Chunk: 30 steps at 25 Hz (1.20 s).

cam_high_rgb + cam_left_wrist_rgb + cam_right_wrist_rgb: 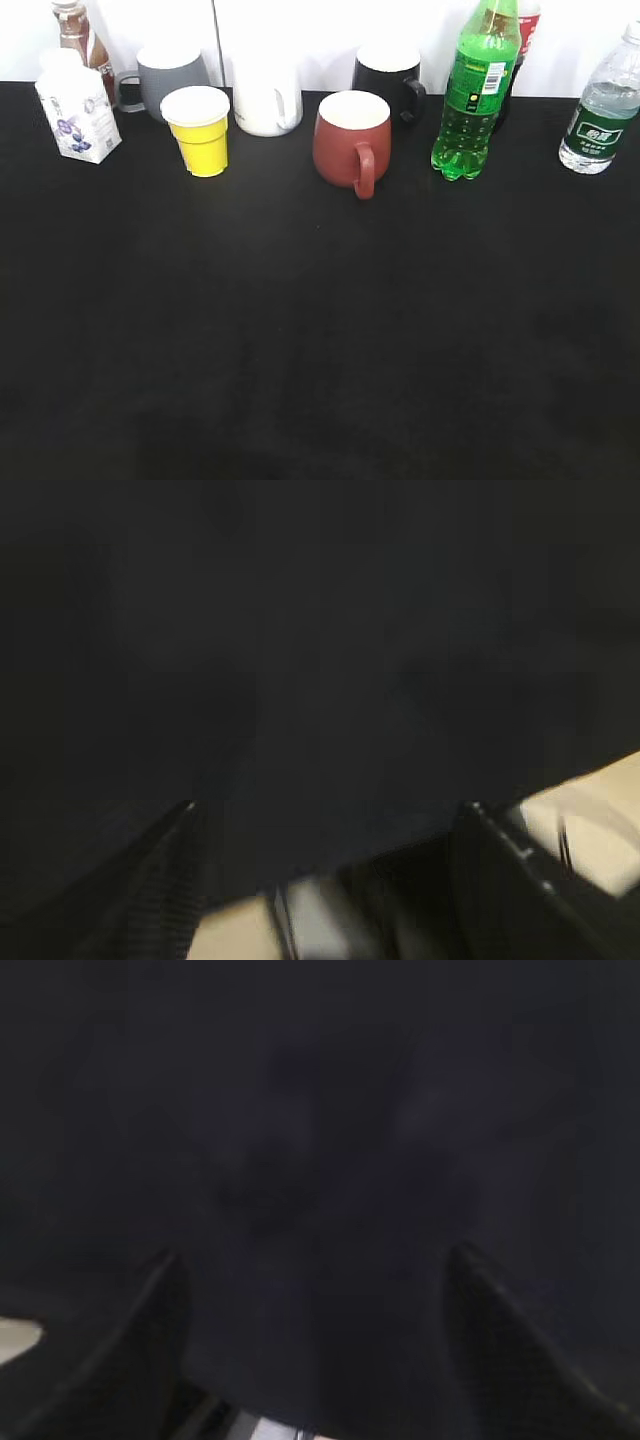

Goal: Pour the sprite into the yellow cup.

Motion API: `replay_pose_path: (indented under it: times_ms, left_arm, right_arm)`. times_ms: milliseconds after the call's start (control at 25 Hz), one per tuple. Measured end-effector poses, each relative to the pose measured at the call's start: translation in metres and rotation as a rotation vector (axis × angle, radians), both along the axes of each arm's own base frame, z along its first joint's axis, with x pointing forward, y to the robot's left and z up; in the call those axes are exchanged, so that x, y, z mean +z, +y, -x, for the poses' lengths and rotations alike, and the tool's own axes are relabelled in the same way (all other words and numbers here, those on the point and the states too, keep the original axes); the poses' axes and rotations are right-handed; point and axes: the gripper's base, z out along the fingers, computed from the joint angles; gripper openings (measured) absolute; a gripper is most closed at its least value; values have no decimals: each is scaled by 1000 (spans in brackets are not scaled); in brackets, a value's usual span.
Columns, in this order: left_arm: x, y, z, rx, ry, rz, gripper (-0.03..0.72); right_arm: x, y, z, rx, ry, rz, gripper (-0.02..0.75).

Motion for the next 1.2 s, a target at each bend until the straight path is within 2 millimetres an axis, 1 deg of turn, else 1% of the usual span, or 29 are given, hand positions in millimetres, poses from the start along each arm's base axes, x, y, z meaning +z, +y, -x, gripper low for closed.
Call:
replay_pose_path:
  times_ms: [40, 80, 120, 160, 240, 280, 320, 360, 400, 480, 560, 600, 640, 680, 760, 800, 960, 1080, 1160, 1200]
  left_arm:
    - [7, 9, 21, -4, -110, 38, 566]
    - [7, 16, 37, -6, -186, 66, 566]
    - [3, 22, 50, -3, -239, 75, 566]
    - [-8, 28, 59, 6, -273, 60, 564]
    - [-35, 34, 66, 16, -285, 28, 537]
    - [-44, 35, 66, 19, -288, 18, 524]
    - [-41, 36, 65, 15, -335, 17, 518]
    - [-40, 35, 61, 15, -388, 13, 516]
    - [-41, 35, 58, 16, -405, 7, 515]
    - [-48, 33, 54, 11, -361, -13, 515]
    - [-49, 32, 51, 9, -341, -21, 519]
    - [-49, 32, 51, 8, -338, -23, 545]
    - [-49, 32, 51, 8, -338, -23, 587]
    - [-49, 32, 51, 8, -338, -23, 608]
    - [-49, 32, 51, 8, -338, -23, 611]
    - [-49, 32, 51, 8, -338, -23, 597]
    - [-49, 32, 51, 8, -338, -23, 500]
    - [-49, 33, 53, 17, -350, -19, 477]
    - [-48, 37, 58, 97, -385, -19, 471]
    - [-48, 39, 63, 161, -416, -21, 457]
  right_arm:
    - [7, -8, 19, -4, -86, -21, 592]
    - [12, -17, 39, -10, -178, -43, 592]
    - [11, -24, 54, -15, -244, -59, 592]
    - [7, -29, 66, -22, -295, -68, 592]
    - [-13, -36, 78, -30, -324, -62, 592]
    - [-24, -36, 78, -34, -311, -48, 592]
    - [-36, -36, 75, -35, -278, -28, 592]
    - [-42, -35, 72, -35, -266, -20, 592]
    - [-43, -34, 70, -32, -286, -26, 592]
    - [-46, -33, 67, -30, -291, -25, 592]
    - [-46, -33, 67, -29, -298, -27, 592]
    - [-45, -33, 67, -29, -299, -28, 592]
    - [-45, -33, 67, -29, -300, -28, 592]
    - [-45, -33, 67, -29, -300, -28, 592]
    - [-45, -33, 67, -28, -301, -28, 592]
    - [-45, -33, 67, -28, -301, -28, 592]
    - [-45, -33, 67, -28, -302, -29, 592]
    - [-45, -33, 67, -28, -302, -29, 592]
    - [-45, -33, 67, -81, -303, -20, 592]
    - [-45, -34, 68, -156, -304, -8, 592]
